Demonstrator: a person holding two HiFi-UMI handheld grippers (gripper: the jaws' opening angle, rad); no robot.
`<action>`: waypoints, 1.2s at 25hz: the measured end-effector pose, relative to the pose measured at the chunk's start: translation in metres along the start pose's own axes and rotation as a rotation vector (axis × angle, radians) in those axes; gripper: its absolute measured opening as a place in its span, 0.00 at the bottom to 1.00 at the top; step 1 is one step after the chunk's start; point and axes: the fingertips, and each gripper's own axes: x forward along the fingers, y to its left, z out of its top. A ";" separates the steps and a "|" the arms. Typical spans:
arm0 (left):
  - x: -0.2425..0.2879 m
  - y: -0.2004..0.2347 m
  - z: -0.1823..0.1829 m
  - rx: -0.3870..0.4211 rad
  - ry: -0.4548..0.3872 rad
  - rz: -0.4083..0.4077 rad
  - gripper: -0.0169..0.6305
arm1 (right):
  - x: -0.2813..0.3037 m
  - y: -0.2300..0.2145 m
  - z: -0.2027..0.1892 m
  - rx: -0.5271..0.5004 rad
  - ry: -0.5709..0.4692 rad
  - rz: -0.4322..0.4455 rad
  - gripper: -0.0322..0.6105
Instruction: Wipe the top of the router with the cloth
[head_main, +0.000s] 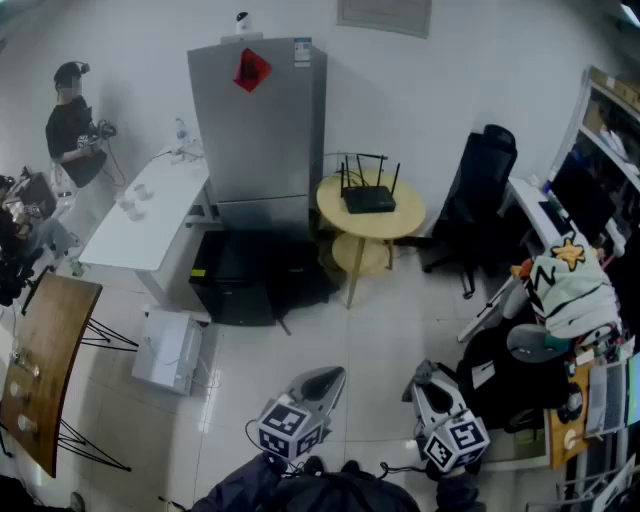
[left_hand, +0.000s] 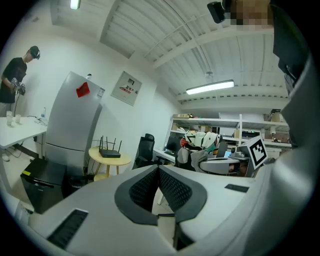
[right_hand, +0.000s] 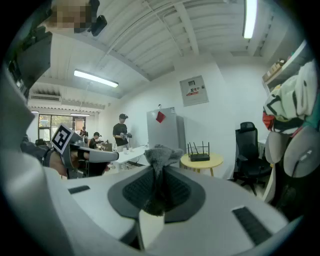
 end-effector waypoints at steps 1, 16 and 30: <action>-0.001 0.001 0.001 -0.005 -0.002 -0.002 0.03 | 0.002 0.001 0.000 0.000 0.000 0.000 0.16; 0.061 0.057 0.016 -0.022 -0.001 -0.004 0.03 | 0.075 -0.043 0.015 0.001 0.003 0.001 0.16; 0.277 0.160 0.080 0.004 0.027 0.026 0.03 | 0.239 -0.217 0.054 0.027 0.005 0.033 0.16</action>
